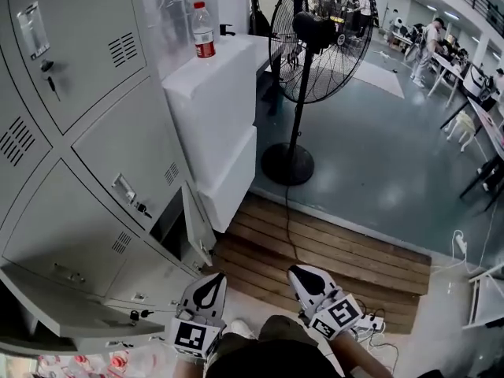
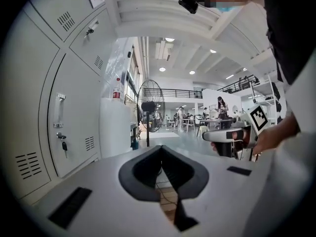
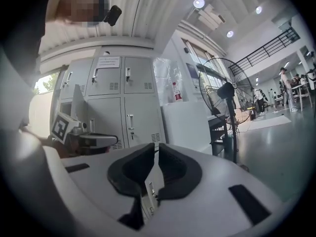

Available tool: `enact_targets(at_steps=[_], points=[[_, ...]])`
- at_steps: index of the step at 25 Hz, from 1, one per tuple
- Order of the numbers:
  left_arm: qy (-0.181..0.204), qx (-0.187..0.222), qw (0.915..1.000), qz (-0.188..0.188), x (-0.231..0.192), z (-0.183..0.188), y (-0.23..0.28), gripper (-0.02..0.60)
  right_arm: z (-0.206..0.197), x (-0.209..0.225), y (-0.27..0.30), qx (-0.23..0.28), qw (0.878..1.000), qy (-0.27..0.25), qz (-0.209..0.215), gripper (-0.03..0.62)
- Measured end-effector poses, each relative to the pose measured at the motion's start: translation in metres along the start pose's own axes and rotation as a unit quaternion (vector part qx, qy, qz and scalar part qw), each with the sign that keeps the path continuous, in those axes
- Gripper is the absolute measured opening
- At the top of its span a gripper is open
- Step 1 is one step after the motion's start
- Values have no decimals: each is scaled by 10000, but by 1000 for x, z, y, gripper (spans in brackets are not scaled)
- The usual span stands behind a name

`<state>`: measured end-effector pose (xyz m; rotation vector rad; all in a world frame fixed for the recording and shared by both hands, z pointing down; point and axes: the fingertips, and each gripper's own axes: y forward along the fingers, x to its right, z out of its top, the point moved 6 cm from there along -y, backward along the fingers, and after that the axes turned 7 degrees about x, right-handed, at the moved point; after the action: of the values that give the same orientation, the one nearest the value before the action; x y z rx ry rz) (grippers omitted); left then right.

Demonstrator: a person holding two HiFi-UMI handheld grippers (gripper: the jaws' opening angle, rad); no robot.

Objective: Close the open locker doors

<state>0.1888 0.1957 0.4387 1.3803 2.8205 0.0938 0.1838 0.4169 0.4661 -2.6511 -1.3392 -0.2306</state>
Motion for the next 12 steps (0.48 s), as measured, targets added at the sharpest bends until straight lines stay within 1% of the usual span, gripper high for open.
enact_targets(at_steps=[5, 10, 12], points=[[-64, -71, 9999, 48, -16, -7, 6, 9, 2, 6, 29, -51, 9998, -88, 183, 38], [-97, -73, 9994, 337, -23, -8, 15, 9, 8, 18, 51, -120, 9984, -126, 546, 38], [-45, -155, 9988, 461, -24, -1, 21, 9, 9, 24, 60, -176, 9971, -125, 723, 38]])
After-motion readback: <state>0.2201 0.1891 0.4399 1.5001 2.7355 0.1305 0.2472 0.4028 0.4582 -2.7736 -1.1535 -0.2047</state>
